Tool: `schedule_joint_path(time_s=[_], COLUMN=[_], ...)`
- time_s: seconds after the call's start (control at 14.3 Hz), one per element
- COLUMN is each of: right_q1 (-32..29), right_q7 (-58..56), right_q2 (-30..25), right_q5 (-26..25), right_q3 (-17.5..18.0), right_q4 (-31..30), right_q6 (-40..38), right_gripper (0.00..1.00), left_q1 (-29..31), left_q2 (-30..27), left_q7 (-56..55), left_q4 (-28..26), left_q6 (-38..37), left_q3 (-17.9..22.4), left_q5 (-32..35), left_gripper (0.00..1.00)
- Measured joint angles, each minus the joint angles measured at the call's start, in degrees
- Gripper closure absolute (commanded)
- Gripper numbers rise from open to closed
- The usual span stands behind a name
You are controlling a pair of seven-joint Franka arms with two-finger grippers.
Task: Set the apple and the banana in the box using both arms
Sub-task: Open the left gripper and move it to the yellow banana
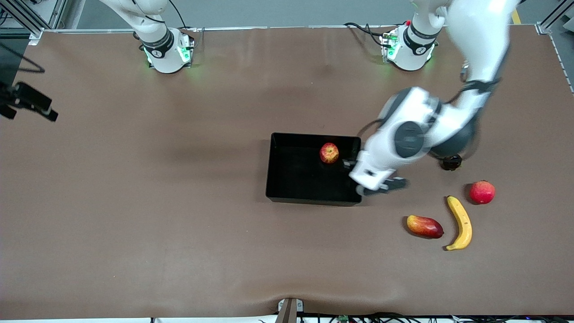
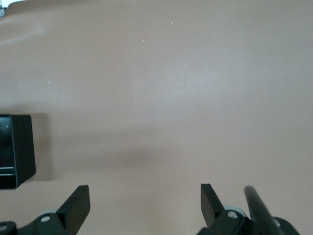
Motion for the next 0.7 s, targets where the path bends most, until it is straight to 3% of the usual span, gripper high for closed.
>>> schedule_joint_path(time_s=[0.28, 0.56, 0.7], right_q1=[0.0, -0.6, 1.0], right_q7=[-1.0, -5.1, -6.1], right_q2=[-1.0, -1.0, -1.1], right_q5=[0.0, 0.0, 0.1], right_q3=[0.1, -0.6, -3.0], right_q4=[-2.0, -2.8, -2.8], right_q6=[-1.9, -2.2, -2.9], right_gripper=[0.0, 0.0, 0.0], left_q1=[10.9, 18.2, 20.4], left_q2=[1.3, 6.1, 8.9], left_q7=[11.7, 15.8, 17.4], left_q4=[0.4, 0.2, 0.1], left_q6=[0.7, 8.3, 12.9], left_q3=[0.4, 0.6, 1.1], left_q5=[7.2, 11.1, 14.5], left_gripper=[0.0, 0.0, 0.0])
